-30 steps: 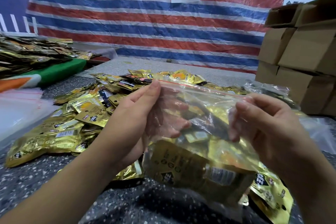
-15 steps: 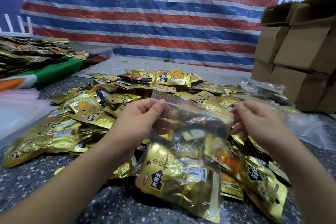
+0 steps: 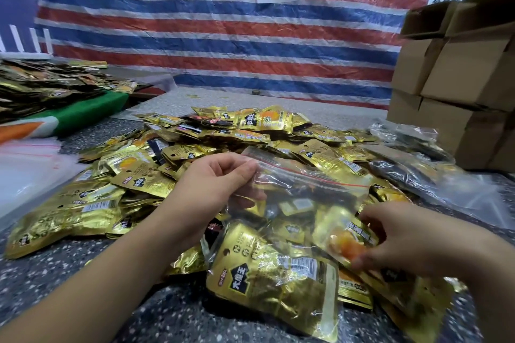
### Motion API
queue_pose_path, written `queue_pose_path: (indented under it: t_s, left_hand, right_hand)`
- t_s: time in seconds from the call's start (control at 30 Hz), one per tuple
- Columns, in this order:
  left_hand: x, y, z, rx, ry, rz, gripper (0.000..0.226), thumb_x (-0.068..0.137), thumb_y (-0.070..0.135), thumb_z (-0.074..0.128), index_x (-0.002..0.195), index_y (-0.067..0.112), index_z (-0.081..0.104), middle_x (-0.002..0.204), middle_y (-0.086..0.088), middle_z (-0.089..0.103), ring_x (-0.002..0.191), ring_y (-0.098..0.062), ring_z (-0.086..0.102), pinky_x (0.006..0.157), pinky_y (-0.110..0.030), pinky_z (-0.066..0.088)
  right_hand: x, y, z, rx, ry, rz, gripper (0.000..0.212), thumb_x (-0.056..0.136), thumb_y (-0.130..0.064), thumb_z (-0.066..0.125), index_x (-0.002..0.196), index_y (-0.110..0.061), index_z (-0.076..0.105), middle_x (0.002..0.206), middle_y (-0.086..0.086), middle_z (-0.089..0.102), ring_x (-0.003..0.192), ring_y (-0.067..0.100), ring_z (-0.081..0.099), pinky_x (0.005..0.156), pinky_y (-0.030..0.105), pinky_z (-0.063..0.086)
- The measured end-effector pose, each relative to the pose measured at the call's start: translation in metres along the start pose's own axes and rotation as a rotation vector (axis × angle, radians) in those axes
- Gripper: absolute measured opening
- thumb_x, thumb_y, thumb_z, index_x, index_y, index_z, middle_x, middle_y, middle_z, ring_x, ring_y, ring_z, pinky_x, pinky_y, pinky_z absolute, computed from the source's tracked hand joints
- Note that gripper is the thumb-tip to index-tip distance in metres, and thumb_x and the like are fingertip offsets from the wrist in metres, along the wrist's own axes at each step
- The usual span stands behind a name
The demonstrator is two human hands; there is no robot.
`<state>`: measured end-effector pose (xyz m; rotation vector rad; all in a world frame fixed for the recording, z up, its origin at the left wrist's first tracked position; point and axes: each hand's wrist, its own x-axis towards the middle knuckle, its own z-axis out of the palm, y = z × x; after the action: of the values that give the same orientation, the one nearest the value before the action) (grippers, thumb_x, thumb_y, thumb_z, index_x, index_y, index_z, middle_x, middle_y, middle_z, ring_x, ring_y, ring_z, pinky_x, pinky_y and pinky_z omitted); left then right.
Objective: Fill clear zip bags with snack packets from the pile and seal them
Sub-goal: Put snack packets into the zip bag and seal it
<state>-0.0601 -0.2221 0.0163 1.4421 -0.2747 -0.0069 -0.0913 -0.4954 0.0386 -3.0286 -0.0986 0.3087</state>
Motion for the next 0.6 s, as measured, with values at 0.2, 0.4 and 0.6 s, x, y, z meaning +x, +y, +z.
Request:
queue_pose_path:
  t_s: [0.2, 0.4, 0.6]
  left_hand:
    - [0.000, 0.000, -0.001, 0.007, -0.038, -0.005, 0.035, 0.078, 0.028, 0.064, 0.098, 0.000, 0.069, 0.091, -0.017, 0.074, 0.071, -0.020, 0.072, 0.058, -0.027, 0.059]
    - [0.000, 0.000, 0.000, 0.061, -0.048, 0.002, 0.032, 0.077, 0.030, 0.066, 0.096, 0.005, 0.072, 0.093, -0.018, 0.074, 0.074, -0.022, 0.073, 0.064, -0.035, 0.060]
    - [-0.002, 0.001, 0.001, 0.074, -0.077, -0.012, 0.030, 0.077, 0.027, 0.068, 0.091, 0.002, 0.072, 0.093, -0.025, 0.071, 0.070, -0.020, 0.071, 0.058, -0.030, 0.059]
  right_hand:
    - [0.004, 0.004, -0.005, 0.253, 0.249, -0.055, 0.027, 0.081, -0.048, 0.075, 0.098, -0.032, 0.063, 0.090, -0.013, 0.066, 0.081, 0.006, 0.063, 0.072, 0.032, 0.054]
    - [0.005, 0.005, -0.014, 1.097, 0.714, -0.031, 0.012, 0.085, -0.035, 0.073, 0.090, -0.025, 0.068, 0.077, -0.004, 0.075, 0.066, 0.021, 0.073, 0.054, 0.037, 0.056]
    - [-0.001, -0.003, -0.026, 1.795, 0.517, -0.121, 0.017, 0.098, -0.017, 0.047, 0.101, -0.008, 0.062, 0.076, 0.005, 0.069, 0.065, 0.021, 0.069, 0.054, 0.038, 0.059]
